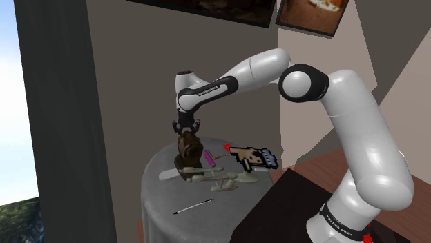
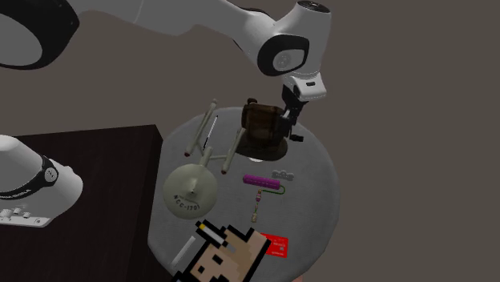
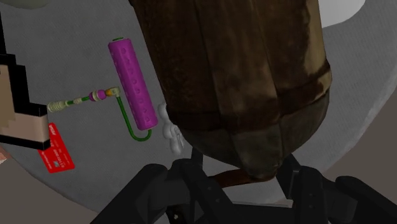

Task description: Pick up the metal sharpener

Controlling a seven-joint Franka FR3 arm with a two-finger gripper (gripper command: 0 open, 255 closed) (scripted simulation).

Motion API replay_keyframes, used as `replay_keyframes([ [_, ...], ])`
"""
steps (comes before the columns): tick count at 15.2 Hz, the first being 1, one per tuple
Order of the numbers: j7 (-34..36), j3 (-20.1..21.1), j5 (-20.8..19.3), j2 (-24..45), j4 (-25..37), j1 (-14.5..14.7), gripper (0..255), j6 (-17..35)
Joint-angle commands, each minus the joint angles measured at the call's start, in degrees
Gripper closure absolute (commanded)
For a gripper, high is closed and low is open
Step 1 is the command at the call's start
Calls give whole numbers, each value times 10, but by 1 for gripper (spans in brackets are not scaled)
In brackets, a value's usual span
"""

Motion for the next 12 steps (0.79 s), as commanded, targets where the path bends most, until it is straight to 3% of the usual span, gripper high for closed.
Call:
replay_keyframes([
  [1,-1,1,2,-11,-1,-1,255,-8],
  [12,-9,7,9,-48,16,-2,255,-63],
])
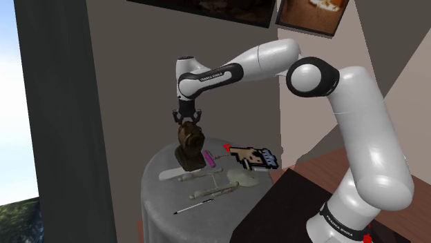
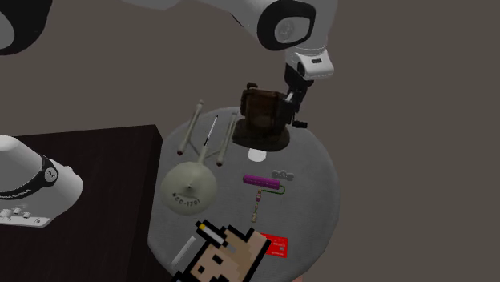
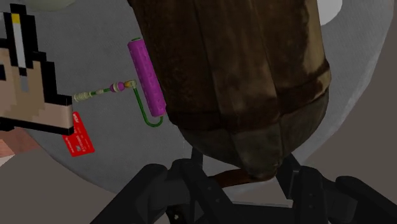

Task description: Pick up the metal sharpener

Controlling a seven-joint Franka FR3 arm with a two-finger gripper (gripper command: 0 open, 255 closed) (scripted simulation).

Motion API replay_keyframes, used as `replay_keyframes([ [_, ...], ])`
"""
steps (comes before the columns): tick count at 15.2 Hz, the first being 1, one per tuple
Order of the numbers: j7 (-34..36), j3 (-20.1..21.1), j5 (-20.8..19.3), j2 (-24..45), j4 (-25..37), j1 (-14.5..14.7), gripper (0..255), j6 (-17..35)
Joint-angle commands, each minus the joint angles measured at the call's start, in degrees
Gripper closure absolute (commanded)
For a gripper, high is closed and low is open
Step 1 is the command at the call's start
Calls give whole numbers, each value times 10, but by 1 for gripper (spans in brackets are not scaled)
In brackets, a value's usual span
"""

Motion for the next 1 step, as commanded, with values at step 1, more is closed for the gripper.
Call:
replay_keyframes([
  [1,0,1,1,-3,2,0,255,-4],
])
